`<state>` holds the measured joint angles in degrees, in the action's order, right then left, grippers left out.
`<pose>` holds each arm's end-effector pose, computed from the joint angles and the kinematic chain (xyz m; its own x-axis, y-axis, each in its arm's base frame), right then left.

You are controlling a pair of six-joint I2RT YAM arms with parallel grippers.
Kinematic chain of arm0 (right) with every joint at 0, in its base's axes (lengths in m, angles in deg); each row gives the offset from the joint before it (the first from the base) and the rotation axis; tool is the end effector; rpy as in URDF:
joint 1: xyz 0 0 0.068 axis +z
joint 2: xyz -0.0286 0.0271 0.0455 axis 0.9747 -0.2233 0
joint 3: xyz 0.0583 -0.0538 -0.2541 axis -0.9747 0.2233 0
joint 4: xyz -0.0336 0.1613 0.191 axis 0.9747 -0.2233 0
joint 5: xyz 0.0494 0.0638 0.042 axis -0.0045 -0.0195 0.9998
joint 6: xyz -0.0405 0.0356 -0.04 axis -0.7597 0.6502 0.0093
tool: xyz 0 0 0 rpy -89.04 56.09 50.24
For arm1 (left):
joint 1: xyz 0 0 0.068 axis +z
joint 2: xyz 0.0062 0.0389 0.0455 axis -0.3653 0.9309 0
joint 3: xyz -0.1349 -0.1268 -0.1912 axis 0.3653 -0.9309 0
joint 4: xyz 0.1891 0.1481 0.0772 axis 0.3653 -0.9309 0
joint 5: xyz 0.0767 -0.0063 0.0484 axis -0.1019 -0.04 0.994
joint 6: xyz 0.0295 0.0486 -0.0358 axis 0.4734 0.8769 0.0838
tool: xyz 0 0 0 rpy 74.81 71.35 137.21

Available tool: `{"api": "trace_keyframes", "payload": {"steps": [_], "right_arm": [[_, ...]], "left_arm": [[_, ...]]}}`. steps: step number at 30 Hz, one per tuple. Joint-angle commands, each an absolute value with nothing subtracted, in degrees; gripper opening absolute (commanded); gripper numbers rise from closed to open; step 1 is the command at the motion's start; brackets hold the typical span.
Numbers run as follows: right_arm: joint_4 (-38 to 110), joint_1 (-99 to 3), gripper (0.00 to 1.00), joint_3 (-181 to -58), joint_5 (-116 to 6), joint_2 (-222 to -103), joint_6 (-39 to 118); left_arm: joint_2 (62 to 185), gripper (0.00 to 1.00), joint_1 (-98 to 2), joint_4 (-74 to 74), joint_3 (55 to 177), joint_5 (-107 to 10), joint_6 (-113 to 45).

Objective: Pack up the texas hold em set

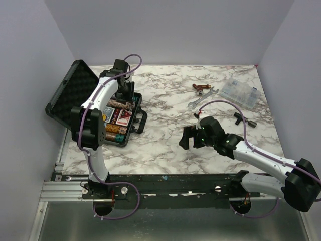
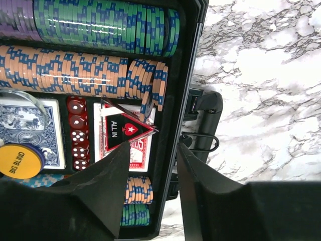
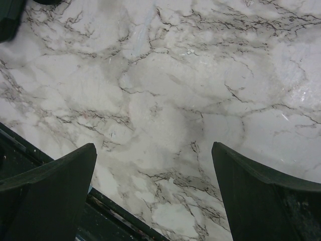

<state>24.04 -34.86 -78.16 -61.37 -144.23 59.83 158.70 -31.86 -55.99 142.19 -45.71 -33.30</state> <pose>0.1736 0.1588 0.1998 -0.7407 -0.0607 -0.6691 -0.3881 0.8516 0.3524 0.3970 -0.0784 0.2462 -0.9254 -0.0262 -0.3780 0.0403 0.9851 -0.1670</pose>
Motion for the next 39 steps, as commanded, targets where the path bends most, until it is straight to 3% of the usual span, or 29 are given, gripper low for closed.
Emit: {"api": "trace_keyframes", "payload": {"steps": [1, 7, 15, 30, 39], "right_arm": [[25.45, -35.16, 1.00, -77.43, -60.84, -143.04, 59.06], [25.44, -35.23, 1.00, -77.39, -60.84, -142.88, 59.13], [25.48, -35.17, 1.00, -77.26, -60.67, -142.87, 59.00], [25.54, -35.17, 1.00, -77.38, -60.65, -143.09, 59.14], [25.48, -35.20, 1.00, -77.52, -60.41, -143.84, 59.07]], "left_arm": [[158.92, 0.37, -31.28, -54.69, 141.42, -47.52, -33.70], [162.49, 0.29, -31.18, -56.46, 143.82, -47.00, -33.01], [166.30, 0.28, -30.66, -57.83, 146.39, -48.26, -32.24], [170.58, 0.00, -30.33, -60.06, 151.75, -47.57, -30.31], [174.29, 0.00, -30.51, -61.59, 155.82, -46.61, -27.78]]}}
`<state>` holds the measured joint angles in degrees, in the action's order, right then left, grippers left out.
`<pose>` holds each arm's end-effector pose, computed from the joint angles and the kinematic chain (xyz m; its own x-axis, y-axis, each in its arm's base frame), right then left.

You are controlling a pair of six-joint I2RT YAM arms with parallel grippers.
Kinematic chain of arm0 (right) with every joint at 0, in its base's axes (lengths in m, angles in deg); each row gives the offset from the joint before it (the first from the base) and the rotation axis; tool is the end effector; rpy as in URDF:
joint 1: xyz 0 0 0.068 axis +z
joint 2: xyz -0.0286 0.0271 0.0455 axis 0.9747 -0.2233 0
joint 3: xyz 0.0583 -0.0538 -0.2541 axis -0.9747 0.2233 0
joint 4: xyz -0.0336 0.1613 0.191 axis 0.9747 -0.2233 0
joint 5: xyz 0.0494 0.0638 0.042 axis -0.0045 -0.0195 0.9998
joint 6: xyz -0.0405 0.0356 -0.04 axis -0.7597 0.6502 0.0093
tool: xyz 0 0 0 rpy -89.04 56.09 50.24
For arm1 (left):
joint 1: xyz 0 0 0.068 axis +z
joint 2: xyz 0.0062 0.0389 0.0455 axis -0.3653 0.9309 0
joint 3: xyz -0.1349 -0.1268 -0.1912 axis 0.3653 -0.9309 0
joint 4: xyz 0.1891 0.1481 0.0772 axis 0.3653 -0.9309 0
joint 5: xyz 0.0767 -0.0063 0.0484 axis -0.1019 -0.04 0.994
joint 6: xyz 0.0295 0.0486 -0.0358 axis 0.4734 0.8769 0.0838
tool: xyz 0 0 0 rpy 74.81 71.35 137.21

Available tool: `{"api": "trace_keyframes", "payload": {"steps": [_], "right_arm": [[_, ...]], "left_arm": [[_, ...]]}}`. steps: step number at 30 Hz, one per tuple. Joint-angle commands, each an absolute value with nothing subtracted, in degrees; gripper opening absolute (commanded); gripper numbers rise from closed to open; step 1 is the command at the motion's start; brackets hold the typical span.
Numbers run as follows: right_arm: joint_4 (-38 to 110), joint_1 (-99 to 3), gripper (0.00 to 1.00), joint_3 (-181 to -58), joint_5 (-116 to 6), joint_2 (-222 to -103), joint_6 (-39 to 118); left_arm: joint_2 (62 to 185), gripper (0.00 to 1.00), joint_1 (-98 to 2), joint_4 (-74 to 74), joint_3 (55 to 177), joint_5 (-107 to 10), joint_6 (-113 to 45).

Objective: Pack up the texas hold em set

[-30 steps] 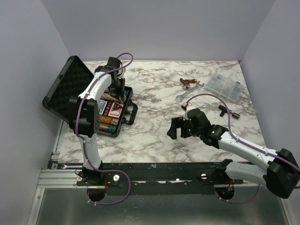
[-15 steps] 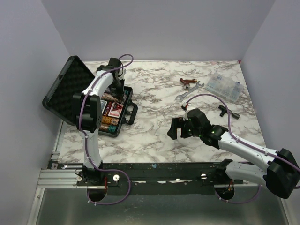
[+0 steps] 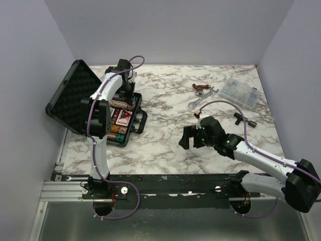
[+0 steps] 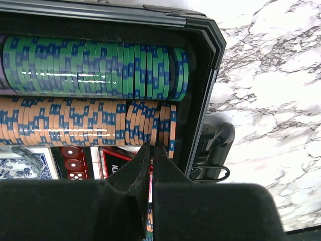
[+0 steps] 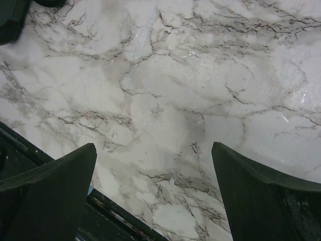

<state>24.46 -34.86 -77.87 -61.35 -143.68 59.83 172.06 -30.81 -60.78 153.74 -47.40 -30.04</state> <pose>0.1729 0.1582 0.2009 -0.7349 -0.0554 -0.6759 -0.3914 0.8486 0.3560 0.4371 -0.0791 0.2061 -0.9610 0.0199 -0.2757 0.0668 0.9845 -0.1620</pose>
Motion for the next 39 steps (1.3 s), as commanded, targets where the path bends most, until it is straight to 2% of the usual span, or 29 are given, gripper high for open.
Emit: {"api": "trace_keyframes", "payload": {"steps": [1, 12, 19, 27, 35, 39], "right_arm": [[25.51, -35.19, 1.00, -77.59, -60.41, -143.90, 58.99], [25.69, -35.20, 1.00, -77.60, -60.32, -144.05, 58.86], [25.79, -35.20, 1.00, -77.37, -60.24, -143.87, 58.93], [25.81, -35.18, 1.00, -77.44, -60.06, -144.08, 59.05], [25.82, -35.21, 1.00, -77.65, -59.88, -145.07, 58.99], [25.79, -35.20, 1.00, -77.83, -59.80, -145.37, 58.92]], "left_arm": [[174.34, 0.00, -30.63, -61.65, 155.57, -46.99, -27.34], [174.14, 0.00, -33.80, -62.77, 153.67, -31.51, -24.97], [174.49, 0.00, -34.02, -63.69, 155.43, -30.57, -27.11], [167.33, 0.24, -33.99, -61.94, 153.36, -32.21, -28.85], [163.48, 0.33, -33.91, -59.75, 151.48, -36.79, -29.21], [166.07, 0.32, -33.94, -60.63, 153.40, -39.18, -29.21]]}}
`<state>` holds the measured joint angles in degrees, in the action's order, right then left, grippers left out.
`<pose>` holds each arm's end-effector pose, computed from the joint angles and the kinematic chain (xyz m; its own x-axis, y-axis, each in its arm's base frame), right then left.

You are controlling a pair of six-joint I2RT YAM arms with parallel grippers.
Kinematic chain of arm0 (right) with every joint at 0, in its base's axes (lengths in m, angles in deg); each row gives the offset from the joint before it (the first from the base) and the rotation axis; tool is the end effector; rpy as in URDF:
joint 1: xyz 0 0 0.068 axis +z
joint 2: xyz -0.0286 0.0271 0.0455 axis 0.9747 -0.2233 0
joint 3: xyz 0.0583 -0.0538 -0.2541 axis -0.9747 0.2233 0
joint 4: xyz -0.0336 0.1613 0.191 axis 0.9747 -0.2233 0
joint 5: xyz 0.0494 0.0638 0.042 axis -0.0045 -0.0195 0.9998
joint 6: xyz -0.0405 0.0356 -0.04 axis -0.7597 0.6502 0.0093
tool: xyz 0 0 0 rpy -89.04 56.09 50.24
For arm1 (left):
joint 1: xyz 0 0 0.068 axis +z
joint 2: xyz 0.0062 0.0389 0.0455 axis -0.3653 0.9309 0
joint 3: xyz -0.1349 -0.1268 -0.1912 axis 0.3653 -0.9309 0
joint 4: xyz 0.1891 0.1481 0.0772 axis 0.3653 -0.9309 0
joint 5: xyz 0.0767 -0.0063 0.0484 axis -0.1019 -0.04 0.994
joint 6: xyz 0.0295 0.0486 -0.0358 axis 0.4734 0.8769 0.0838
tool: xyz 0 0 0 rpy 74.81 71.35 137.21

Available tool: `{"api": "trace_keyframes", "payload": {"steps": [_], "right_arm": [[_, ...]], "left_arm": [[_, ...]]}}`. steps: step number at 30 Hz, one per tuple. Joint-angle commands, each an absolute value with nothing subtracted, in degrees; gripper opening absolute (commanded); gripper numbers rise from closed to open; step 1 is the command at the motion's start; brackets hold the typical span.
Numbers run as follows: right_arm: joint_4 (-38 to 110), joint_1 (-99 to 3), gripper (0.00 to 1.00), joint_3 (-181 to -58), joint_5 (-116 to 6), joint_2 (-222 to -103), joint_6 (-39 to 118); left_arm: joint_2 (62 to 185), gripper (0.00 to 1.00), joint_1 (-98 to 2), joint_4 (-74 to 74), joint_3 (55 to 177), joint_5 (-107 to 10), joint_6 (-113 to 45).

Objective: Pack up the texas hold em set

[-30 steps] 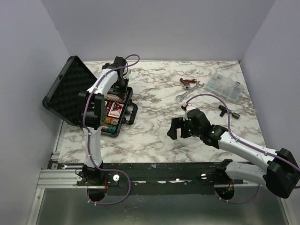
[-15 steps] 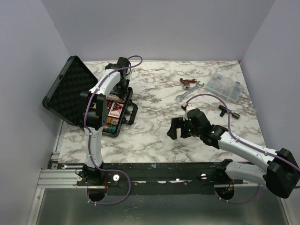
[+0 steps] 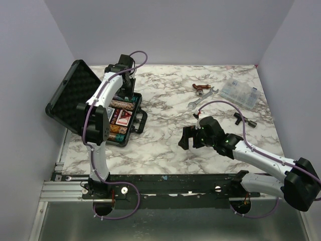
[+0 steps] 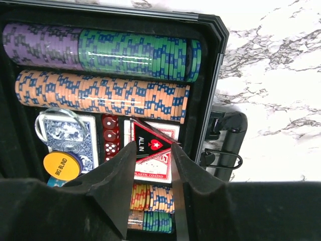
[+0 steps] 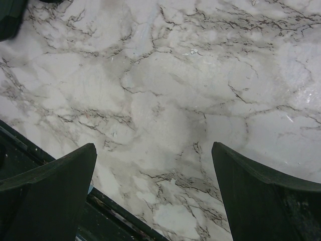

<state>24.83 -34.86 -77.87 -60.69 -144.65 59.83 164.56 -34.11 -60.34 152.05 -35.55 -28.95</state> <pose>0.1739 0.1600 0.1979 -0.7430 -0.0629 -0.6664 -0.3942 0.8457 0.3597 0.4174 -0.0895 0.2522 -0.9112 0.0831 -0.4034 0.0803 0.9965 0.0238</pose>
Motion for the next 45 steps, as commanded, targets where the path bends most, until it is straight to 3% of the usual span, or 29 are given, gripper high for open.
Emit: {"api": "trace_keyframes", "payload": {"steps": [1, 3, 11, 22, 31, 40, 45], "right_arm": [[25.80, -35.23, 1.00, -77.80, -59.80, -145.47, 58.99], [25.81, -35.17, 1.00, -77.82, -59.75, -145.51, 58.96], [25.82, -35.17, 1.00, -77.46, -59.79, -144.48, 59.04], [25.79, -35.17, 1.00, -77.34, -59.63, -144.03, 58.99], [25.95, -35.18, 1.00, -77.32, -59.50, -143.58, 58.86], [26.23, -35.17, 1.00, -76.99, -57.54, -142.29, 58.44], [26.06, -35.22, 1.00, -76.97, -56.47, -141.78, 58.31]], "left_arm": [[166.69, 0.28, -33.91, -60.59, 153.81, -39.93, -29.28], [167.84, 0.22, -33.84, -60.16, 154.11, -42.41, -29.60], [175.05, 0.19, -34.02, -63.39, 158.29, -42.06, -30.00], [167.85, 0.21, -34.11, -61.62, 155.32, -40.51, -30.07], [148.59, 0.54, -30.88, -53.30, 143.25, -33.54, -32.64], [136.53, 0.97, -24.29, -49.04, 141.00, -4.69, -28.69], [139.18, 0.99, -21.96, -46.20, 142.84, 7.36, -24.54]]}}
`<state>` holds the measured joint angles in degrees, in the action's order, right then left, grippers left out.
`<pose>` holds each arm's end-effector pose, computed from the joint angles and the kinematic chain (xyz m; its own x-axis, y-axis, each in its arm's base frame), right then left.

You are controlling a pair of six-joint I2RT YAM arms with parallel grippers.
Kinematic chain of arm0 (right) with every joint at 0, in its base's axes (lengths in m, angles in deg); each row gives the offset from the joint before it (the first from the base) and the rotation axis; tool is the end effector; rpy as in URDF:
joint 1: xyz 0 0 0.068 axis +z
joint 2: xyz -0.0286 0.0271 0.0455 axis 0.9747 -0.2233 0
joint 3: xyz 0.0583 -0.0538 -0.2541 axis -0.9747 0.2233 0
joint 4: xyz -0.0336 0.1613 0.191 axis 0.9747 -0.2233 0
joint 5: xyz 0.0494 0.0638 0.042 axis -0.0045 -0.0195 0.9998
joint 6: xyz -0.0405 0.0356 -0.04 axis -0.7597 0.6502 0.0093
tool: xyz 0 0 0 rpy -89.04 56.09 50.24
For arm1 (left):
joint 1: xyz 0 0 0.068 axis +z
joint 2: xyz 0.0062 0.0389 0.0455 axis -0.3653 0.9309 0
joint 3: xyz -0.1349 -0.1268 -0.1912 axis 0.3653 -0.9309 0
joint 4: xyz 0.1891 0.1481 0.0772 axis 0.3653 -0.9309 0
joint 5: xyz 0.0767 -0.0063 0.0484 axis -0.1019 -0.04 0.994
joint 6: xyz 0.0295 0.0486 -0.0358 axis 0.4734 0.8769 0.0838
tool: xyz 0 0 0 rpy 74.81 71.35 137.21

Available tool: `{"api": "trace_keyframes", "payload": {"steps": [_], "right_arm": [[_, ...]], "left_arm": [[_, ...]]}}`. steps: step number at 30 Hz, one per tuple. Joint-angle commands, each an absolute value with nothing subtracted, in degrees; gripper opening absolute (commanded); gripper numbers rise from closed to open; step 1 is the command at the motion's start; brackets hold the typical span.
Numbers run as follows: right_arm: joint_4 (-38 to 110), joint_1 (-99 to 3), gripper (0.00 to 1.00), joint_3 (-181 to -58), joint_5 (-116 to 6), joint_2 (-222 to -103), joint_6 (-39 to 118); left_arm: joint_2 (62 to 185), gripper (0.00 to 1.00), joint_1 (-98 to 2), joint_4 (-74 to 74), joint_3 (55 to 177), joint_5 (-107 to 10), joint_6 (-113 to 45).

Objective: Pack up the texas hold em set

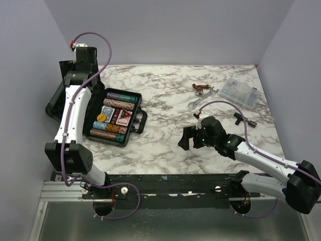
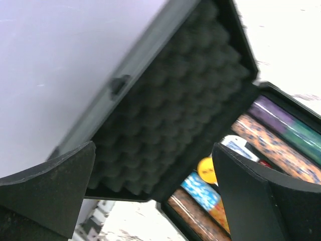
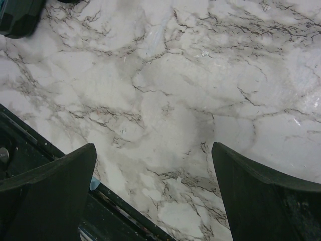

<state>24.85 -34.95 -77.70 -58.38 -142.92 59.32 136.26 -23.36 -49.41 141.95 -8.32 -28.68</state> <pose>0.1704 0.1592 0.2035 -0.7354 -0.0667 -0.6743 -0.4263 0.8191 0.3839 0.3290 0.0172 0.3975 -0.5590 -0.0787 -0.8255 -0.4557 0.8609 0.2264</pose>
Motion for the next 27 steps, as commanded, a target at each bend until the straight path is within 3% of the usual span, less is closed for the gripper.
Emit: {"api": "trace_keyframes", "payload": {"steps": [1, 12, 20, 23, 27], "right_arm": [[26.02, -35.18, 1.00, -76.90, -56.39, -141.96, 58.29], [25.00, -35.17, 1.00, -78.52, -55.84, -145.24, 58.28], [24.04, -35.17, 1.00, -79.59, -55.99, -146.49, 58.13], [24.09, -35.17, 1.00, -79.50, -56.19, -146.37, 58.12], [24.36, -35.17, 1.00, -79.10, -56.37, -145.92, 58.33]], "left_arm": [[139.95, 0.99, -20.18, -46.21, 143.48, 7.98, -24.56], [146.49, 0.99, -15.30, -47.19, 147.53, 7.07, -23.95], [148.55, 0.96, -12.12, -53.78, 148.40, -9.57, -29.23], [149.68, 0.92, -11.72, -56.01, 147.54, -13.97, -31.05], [149.28, 0.80, -11.75, -56.80, 146.29, -18.15, -32.61]]}}
